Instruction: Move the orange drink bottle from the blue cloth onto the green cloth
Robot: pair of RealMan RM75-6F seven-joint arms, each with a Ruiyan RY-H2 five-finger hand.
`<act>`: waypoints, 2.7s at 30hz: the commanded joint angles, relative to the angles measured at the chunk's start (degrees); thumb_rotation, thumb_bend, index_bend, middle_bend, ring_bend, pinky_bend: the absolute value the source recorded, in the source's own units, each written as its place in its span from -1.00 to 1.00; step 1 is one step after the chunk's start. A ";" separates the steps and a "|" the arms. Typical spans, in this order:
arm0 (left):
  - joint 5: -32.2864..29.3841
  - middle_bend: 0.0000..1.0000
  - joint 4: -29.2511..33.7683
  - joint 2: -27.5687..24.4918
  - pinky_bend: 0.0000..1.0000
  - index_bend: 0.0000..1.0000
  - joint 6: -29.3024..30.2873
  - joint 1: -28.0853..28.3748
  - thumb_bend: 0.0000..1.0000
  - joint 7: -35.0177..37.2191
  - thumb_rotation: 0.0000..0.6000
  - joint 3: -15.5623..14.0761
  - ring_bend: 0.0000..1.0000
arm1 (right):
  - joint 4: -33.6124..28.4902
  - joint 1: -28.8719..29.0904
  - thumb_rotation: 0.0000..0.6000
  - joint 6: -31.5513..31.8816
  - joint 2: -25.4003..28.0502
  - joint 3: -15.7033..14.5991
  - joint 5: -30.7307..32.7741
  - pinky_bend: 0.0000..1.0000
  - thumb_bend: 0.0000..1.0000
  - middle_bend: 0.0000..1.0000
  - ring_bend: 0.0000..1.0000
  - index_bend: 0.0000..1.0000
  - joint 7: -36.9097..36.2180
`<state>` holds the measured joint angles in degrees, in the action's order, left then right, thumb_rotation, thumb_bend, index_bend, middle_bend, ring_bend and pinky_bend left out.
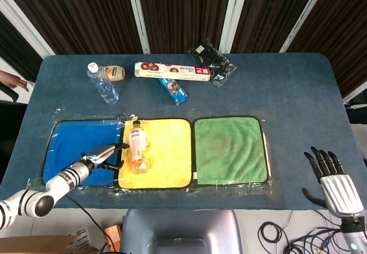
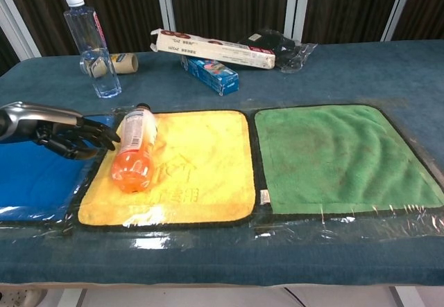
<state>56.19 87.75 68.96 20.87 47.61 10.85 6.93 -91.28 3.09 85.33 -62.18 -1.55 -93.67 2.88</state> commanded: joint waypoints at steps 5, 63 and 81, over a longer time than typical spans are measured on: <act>2.98 -0.72 -2.39 2.25 -0.76 -0.69 -1.96 0.14 0.05 3.68 0.32 2.24 -0.85 | -0.07 0.15 1.00 -0.34 0.05 0.07 0.18 -1.00 -0.65 -1.00 -1.00 -1.00 -0.01; 43.12 -0.63 -28.25 22.88 -0.79 -0.62 18.30 11.44 0.19 82.83 0.54 -7.27 -0.86 | 0.87 -0.41 1.00 0.53 1.79 0.25 0.62 -1.00 -0.65 -1.00 -1.00 -1.00 -4.95; 40.13 -0.76 -37.88 28.59 -0.79 -0.62 20.21 16.15 0.19 94.34 0.64 -10.41 -0.91 | 1.07 -0.09 1.00 -0.34 2.50 0.61 1.56 -1.00 -0.65 -1.00 -1.00 -1.00 -6.85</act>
<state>96.63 50.19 97.23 41.25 63.45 104.70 -3.41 -90.21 2.99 85.01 -59.69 -0.94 -92.10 -3.95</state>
